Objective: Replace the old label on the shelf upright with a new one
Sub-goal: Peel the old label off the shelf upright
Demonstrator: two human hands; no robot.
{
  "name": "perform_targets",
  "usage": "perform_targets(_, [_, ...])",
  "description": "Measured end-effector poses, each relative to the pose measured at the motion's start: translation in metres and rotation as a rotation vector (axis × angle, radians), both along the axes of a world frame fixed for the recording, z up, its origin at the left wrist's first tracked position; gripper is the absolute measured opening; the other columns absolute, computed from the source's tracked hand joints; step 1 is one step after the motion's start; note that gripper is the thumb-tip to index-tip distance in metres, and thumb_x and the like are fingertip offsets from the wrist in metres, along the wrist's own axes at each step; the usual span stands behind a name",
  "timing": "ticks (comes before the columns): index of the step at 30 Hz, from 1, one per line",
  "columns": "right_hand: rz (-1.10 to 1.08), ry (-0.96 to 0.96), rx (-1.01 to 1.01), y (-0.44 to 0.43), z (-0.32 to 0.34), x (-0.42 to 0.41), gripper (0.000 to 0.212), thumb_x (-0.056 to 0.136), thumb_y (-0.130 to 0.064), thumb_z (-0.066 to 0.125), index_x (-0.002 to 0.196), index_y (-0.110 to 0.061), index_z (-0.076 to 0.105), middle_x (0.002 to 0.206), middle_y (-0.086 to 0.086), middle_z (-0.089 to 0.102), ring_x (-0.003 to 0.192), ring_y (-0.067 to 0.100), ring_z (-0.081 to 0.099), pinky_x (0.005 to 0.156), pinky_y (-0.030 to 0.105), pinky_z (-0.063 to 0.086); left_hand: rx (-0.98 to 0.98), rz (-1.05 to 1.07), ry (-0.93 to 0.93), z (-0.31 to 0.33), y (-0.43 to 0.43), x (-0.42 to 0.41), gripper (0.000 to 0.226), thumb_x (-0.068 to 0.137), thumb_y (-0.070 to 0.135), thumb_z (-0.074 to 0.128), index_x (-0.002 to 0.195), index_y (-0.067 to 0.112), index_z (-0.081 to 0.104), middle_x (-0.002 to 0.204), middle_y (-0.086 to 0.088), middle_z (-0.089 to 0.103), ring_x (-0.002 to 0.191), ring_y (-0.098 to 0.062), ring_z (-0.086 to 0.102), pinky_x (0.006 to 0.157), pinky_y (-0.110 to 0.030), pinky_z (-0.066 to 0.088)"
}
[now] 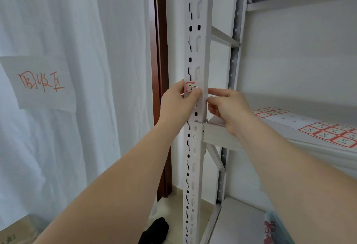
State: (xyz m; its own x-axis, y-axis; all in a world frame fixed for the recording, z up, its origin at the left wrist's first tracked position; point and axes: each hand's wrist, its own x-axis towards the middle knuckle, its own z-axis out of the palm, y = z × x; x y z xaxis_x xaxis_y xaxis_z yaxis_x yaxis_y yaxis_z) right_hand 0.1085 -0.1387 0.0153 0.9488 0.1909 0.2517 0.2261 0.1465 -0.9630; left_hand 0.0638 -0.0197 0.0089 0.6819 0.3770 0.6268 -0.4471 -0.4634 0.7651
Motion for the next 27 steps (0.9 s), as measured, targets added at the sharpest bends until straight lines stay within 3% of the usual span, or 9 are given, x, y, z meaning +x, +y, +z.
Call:
perform_targets(4, [0.063, -0.018, -0.016, -0.002, 0.001, -0.001, 0.027, 0.084, 0.008, 0.053, 0.080, -0.011, 0.072, 0.070, 0.002, 0.067, 0.056, 0.011, 0.053, 0.063, 0.019, 0.052, -0.092, -0.054, 0.067, 0.002, 0.000, 0.004, 0.021, 0.083, 0.026, 0.059, 0.089, 0.008, 0.067, 0.073, 0.003, 0.059, 0.066, -0.010, 0.051, 0.065, -0.027, 0.045])
perform_targets(8, [0.110, -0.025, -0.041, -0.004, -0.001, 0.002, 0.025, 0.085, 0.008, 0.052, 0.085, -0.008, 0.072, 0.070, 0.003, 0.065, 0.056, 0.011, 0.050, 0.061, 0.017, 0.050, -0.146, -0.092, 0.109, 0.002, 0.001, 0.008, 0.044, 0.071, 0.035, 0.059, 0.091, -0.003, 0.061, 0.076, -0.005, 0.056, 0.069, -0.015, 0.049, 0.066, -0.032, 0.042])
perform_targets(12, [0.134, -0.029, -0.031, -0.005, -0.002, 0.004, 0.026, 0.086, 0.007, 0.053, 0.081, -0.011, 0.071, 0.071, 0.004, 0.066, 0.058, 0.011, 0.052, 0.057, 0.014, 0.051, -0.149, -0.080, 0.078, 0.000, 0.000, 0.010, 0.052, 0.066, 0.041, 0.058, 0.091, -0.005, 0.061, 0.075, -0.009, 0.055, 0.068, -0.018, 0.049, 0.065, -0.033, 0.042])
perform_targets(23, [0.138, -0.048, -0.047, -0.005, -0.002, 0.005, 0.030, 0.086, 0.006, 0.053, 0.074, -0.014, 0.070, 0.067, 0.004, 0.063, 0.059, 0.012, 0.051, 0.060, 0.017, 0.051, -0.093, -0.033, 0.016, -0.002, 0.001, 0.011, 0.032, 0.079, 0.031, 0.058, 0.084, 0.000, 0.066, 0.067, -0.003, 0.053, 0.063, -0.013, 0.046, 0.061, -0.031, 0.041])
perform_targets(27, [0.139, -0.045, -0.047, -0.005, -0.003, 0.004, 0.030, 0.087, 0.006, 0.053, 0.073, -0.015, 0.070, 0.069, 0.005, 0.063, 0.060, 0.014, 0.050, 0.064, 0.020, 0.050, -0.031, -0.034, 0.020, -0.004, 0.006, 0.010, 0.034, 0.080, 0.037, 0.059, 0.086, 0.005, 0.068, 0.070, -0.005, 0.057, 0.064, -0.011, 0.049, 0.063, -0.031, 0.044])
